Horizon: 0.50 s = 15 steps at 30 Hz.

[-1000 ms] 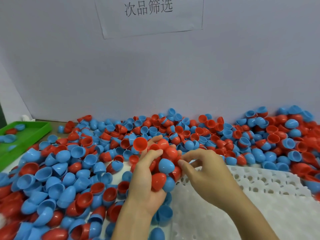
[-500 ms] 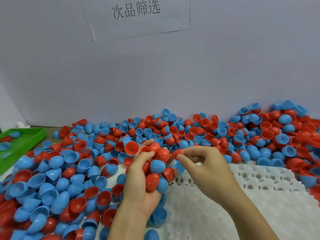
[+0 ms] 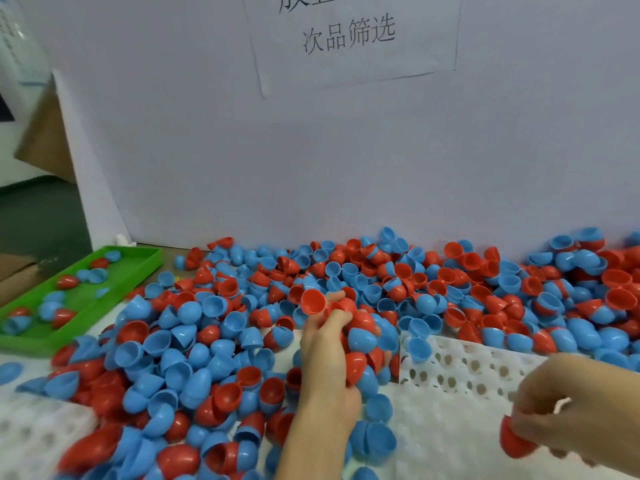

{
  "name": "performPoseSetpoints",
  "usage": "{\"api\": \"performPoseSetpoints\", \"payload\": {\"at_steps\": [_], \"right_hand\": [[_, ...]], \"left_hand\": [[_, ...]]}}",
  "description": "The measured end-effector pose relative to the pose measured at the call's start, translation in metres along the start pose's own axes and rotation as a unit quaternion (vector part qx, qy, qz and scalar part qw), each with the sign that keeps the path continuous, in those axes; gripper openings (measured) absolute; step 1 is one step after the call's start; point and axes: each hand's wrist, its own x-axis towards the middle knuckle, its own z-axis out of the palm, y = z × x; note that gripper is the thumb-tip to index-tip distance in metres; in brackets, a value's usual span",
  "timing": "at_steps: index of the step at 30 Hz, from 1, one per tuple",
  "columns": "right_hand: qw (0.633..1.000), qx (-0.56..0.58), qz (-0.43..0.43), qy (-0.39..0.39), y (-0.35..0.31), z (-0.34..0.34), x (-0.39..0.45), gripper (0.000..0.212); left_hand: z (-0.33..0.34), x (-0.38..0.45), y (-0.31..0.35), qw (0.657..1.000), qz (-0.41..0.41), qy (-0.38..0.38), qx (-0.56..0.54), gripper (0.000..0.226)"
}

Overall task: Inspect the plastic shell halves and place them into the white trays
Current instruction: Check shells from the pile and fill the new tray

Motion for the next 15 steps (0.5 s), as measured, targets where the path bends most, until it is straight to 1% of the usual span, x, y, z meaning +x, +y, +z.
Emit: {"api": "performPoseSetpoints", "payload": {"at_steps": [2,3,4,5,6,7,8,9,10,11,13,15], "right_hand": [[0.999,-0.030,0.015,0.037,0.005,0.002,0.003,0.035],[0.997,-0.042,-0.004,0.067,0.000,0.001,0.007,0.034],[0.992,-0.024,-0.052,0.113,-0.011,0.000,0.013,0.031],[0.978,0.044,-0.128,0.161,-0.021,0.002,0.017,0.025],[0.948,0.155,-0.204,0.190,-0.032,0.005,0.015,0.029],[0.919,0.238,-0.254,0.186,-0.044,0.008,0.013,0.048],[0.908,0.274,-0.272,0.163,-0.053,0.013,0.012,0.066],[0.915,0.260,-0.272,0.149,-0.059,0.018,0.010,0.076],[0.922,0.230,-0.273,0.151,-0.061,0.021,0.010,0.077],[0.929,0.197,-0.272,0.155,-0.061,0.022,0.010,0.072],[0.946,0.137,-0.245,0.161,-0.060,0.018,0.009,0.056],[0.952,0.121,-0.224,0.169,-0.056,0.017,0.009,0.049]], "left_hand": [[-0.001,0.001,-0.002,1.000,0.003,0.014,0.009,0.019],[-0.001,0.001,-0.003,1.000,0.004,0.019,0.009,0.019],[-0.001,0.002,-0.003,1.000,0.005,0.024,0.012,0.020],[-0.001,0.002,-0.004,0.999,0.005,0.031,0.018,0.021],[-0.001,0.002,-0.004,0.999,0.006,0.036,0.025,0.022],[0.000,0.001,-0.005,0.999,0.005,0.038,0.030,0.022],[0.000,0.001,-0.005,0.999,0.004,0.037,0.035,0.022],[0.001,0.000,-0.005,0.999,0.003,0.035,0.038,0.022],[0.002,-0.001,-0.004,0.999,0.002,0.033,0.041,0.021],[0.002,-0.001,-0.004,0.999,0.001,0.032,0.044,0.021],[0.002,-0.002,-0.004,0.998,0.000,0.025,0.052,0.021],[0.003,-0.002,-0.005,0.998,-0.002,0.008,0.064,0.022]]}}
